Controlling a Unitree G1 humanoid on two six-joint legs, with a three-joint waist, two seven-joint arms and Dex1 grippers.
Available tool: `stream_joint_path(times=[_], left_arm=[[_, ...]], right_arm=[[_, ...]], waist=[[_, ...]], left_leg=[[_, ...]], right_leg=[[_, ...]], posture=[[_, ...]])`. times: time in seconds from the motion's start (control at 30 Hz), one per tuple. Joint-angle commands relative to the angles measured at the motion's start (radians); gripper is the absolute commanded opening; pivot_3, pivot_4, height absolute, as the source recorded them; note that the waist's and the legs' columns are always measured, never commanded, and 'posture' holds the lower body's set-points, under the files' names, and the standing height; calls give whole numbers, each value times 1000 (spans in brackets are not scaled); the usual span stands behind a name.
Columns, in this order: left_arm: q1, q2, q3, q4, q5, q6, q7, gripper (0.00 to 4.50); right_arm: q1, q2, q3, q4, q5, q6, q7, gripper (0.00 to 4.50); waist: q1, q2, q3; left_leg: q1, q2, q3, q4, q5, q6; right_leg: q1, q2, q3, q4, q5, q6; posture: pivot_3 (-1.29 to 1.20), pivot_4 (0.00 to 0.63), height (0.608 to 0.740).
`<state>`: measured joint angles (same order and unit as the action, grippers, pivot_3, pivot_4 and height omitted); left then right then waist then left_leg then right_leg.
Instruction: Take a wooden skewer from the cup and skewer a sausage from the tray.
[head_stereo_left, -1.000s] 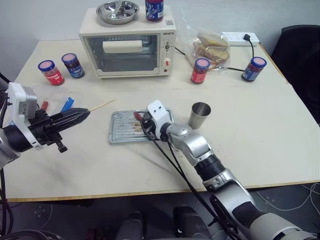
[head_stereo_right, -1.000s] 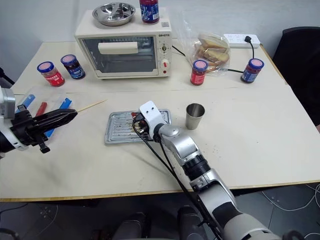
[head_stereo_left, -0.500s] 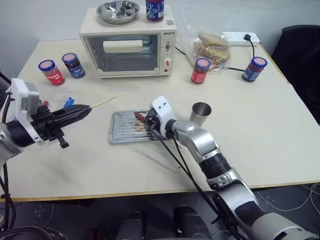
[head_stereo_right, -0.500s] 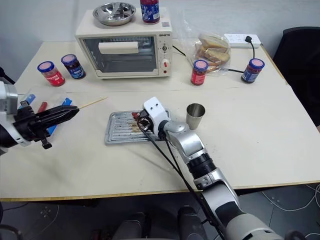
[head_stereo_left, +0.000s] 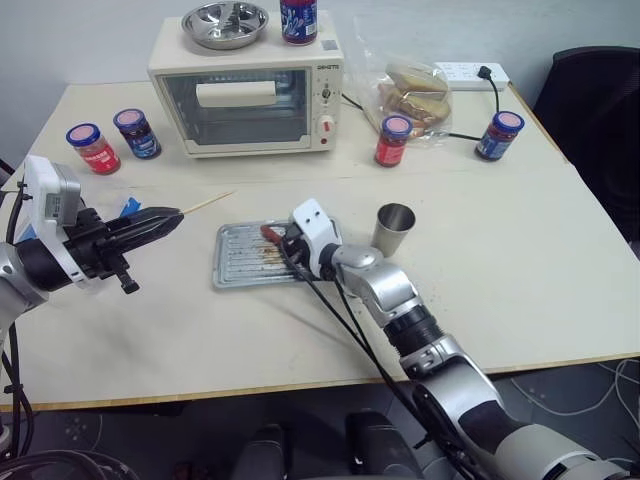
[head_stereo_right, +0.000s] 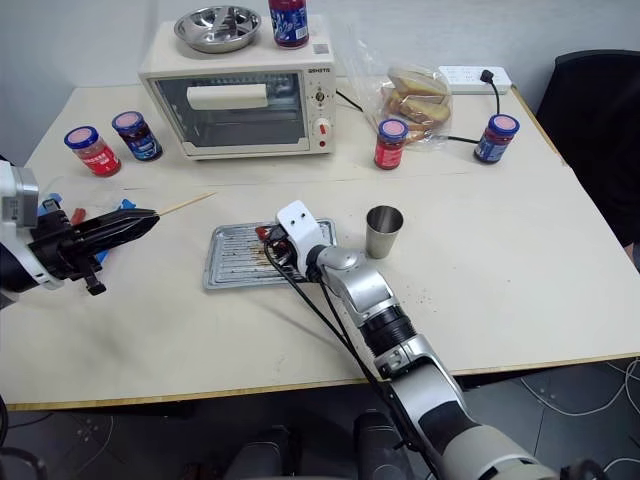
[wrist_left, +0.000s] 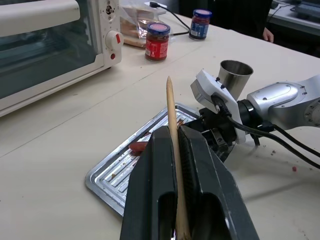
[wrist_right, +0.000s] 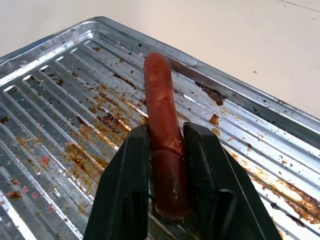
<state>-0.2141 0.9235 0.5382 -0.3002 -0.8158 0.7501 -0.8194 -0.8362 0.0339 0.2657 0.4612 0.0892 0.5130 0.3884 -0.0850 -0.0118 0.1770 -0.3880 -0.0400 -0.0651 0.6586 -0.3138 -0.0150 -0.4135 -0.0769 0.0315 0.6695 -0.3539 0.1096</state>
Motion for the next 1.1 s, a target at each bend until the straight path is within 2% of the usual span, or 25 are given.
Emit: stream_joint_path(times=[0.03,0.07,0.2,0.33,0.47,0.6,0.77,0.93,1.1], left_arm=[[6,1,29,-18,2,-24,6,0],[5,-1,26,-18,2,-25,6,0],[-8,-8,7,-8,5,-34,2,0],[-43,-3,-28,25,5,-42,-23,0],[-120,33,-103,88,5,-42,-106,0],[-229,89,-194,143,-40,14,-259,0],[-329,135,-302,151,-86,88,-438,0],[-376,139,-404,104,-78,100,-559,0],[-401,94,-455,113,-39,71,-563,0]], right_arm=[[14,9,-7,7,-14,5,0,625],[17,10,-6,-2,-14,10,0,405],[27,-2,-13,-62,-8,45,15,386],[34,-78,-14,-222,14,140,90,386],[14,-347,25,-528,100,304,364,386],[6,-726,4,-800,306,460,721,386],[-46,-956,-94,-887,518,571,945,386],[-73,-1012,-116,-876,576,603,955,386],[-78,-1012,-137,-888,612,628,925,386]], waist=[[0,0,0],[0,0,0],[1,0,0],[4,0,0],[18,1,1],[33,1,1],[30,2,2],[31,2,2],[41,2,2]], left_leg=[[0,0,0,0,0,0],[0,0,0,0,0,0],[0,0,0,0,0,0],[0,0,0,0,0,0],[-3,-1,0,2,0,0],[-4,-1,-1,2,-1,2],[-3,-1,-1,1,-2,3],[-2,0,-1,1,-2,2],[-3,0,-1,3,-2,2]], right_leg=[[0,0,0,0,0,0],[0,0,0,0,0,0],[0,0,0,0,0,0],[0,0,0,0,0,0],[-1,-1,0,0,0,0],[-1,-1,-1,-7,0,0],[0,0,0,-10,0,0],[1,0,0,-9,0,0],[0,0,1,-9,0,0]], posture=[[0,150,740],[0,150,740],[0,150,740],[0,150,740],[0,150,740],[0,150,740],[0,150,740],[0,150,740],[0,150,740]])
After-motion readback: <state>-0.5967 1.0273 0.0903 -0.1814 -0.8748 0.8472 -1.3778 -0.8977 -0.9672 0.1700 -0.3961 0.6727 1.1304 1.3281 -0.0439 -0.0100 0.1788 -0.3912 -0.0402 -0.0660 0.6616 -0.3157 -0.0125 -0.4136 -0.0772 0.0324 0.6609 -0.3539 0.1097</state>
